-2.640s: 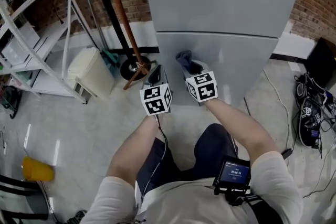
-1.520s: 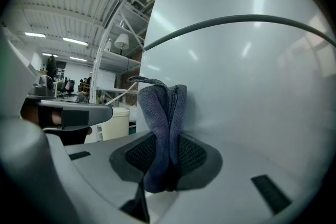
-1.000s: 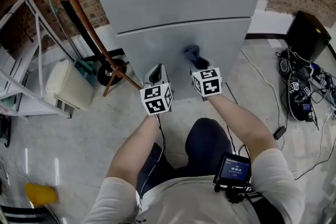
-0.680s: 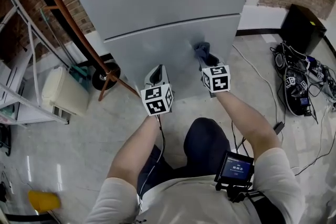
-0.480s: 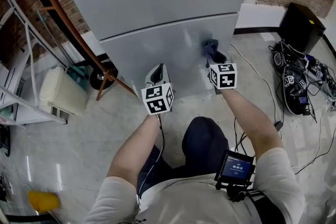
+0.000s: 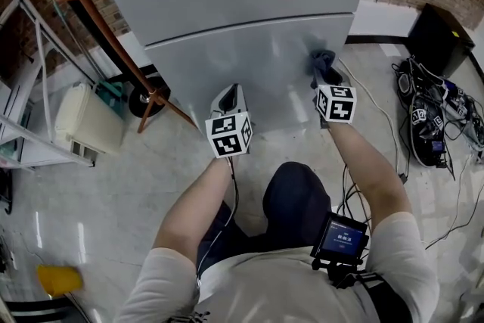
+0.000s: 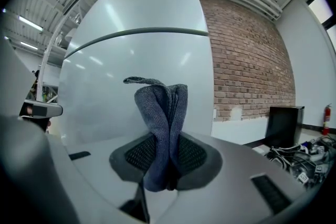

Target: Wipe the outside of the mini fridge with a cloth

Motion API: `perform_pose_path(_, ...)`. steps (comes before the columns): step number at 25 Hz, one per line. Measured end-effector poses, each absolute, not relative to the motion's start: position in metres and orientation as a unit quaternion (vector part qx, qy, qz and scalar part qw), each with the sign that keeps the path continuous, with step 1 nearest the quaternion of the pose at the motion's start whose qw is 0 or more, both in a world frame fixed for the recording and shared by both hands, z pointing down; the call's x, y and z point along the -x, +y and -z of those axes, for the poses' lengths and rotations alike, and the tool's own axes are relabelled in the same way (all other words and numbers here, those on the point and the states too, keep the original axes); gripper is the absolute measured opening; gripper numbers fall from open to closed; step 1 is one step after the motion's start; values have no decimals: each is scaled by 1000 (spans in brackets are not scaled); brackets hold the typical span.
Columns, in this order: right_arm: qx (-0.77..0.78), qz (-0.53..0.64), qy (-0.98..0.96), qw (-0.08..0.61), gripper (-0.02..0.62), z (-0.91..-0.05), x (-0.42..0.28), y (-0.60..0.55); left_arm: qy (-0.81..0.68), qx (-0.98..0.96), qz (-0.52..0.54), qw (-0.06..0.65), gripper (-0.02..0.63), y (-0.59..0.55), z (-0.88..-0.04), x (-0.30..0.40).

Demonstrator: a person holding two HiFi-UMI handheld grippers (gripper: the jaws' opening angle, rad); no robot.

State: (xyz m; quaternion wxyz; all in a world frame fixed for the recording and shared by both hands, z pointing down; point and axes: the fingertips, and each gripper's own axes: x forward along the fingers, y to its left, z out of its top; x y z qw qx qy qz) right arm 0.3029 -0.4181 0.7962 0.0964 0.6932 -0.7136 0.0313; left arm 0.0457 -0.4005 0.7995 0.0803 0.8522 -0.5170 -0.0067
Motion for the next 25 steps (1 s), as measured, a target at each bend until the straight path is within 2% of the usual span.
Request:
perform_pose_path(5, -660, -18, -745, 95, 104, -792, -259, -412, -524, -847, 8, 82, 0, -400, -801, -27)
perform_pose_path(18, -475, 14, -870, 132, 104, -821, 3, -401, -600, -794, -4, 97, 0, -386, -831, 94)
perform_pose_path(25, -440, -11, -885, 153, 104, -864, 86, -403, -641, -760, -12, 108, 0, -363, -853, 166)
